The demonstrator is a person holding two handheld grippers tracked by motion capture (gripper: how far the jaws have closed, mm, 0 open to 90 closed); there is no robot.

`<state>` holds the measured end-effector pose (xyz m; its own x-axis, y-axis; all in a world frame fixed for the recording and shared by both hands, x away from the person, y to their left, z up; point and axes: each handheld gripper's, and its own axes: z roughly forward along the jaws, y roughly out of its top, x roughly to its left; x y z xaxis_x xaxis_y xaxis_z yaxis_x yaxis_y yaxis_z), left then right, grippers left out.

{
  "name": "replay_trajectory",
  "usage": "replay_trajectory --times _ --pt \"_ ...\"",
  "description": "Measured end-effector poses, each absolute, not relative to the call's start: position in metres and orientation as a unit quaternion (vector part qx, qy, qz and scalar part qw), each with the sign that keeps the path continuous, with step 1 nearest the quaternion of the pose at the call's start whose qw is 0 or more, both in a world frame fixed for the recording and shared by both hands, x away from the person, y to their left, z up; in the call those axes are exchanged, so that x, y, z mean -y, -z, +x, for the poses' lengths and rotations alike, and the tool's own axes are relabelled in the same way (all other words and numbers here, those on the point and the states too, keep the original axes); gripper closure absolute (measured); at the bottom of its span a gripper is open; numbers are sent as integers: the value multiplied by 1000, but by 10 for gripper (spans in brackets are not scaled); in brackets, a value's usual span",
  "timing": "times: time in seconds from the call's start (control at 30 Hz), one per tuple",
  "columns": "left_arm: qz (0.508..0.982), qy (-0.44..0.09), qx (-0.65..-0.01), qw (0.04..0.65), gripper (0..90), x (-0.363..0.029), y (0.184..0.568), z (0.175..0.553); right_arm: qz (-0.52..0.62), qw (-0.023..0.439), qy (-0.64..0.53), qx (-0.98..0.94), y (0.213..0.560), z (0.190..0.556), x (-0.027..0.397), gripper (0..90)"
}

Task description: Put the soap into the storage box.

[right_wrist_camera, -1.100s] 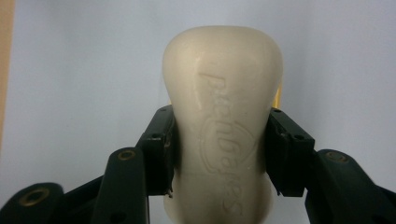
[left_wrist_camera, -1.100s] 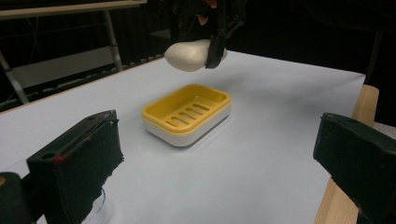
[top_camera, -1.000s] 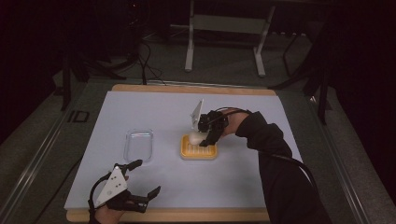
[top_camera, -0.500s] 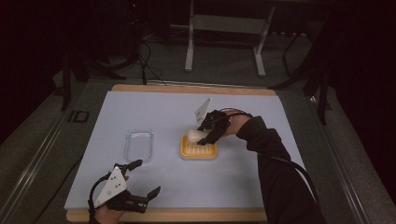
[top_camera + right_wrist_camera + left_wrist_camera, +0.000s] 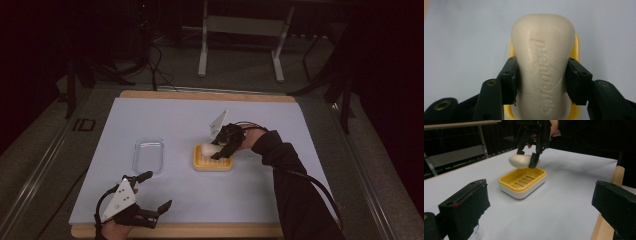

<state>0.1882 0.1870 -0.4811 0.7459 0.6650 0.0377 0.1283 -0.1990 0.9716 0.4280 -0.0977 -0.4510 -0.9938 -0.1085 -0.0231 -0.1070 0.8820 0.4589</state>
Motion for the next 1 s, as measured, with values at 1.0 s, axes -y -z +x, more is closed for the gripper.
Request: replay_trajectory --times 1.0 --pt "740 -233 -267 572 11 -187 481 188 34 12 212 977 497 438 93 484"
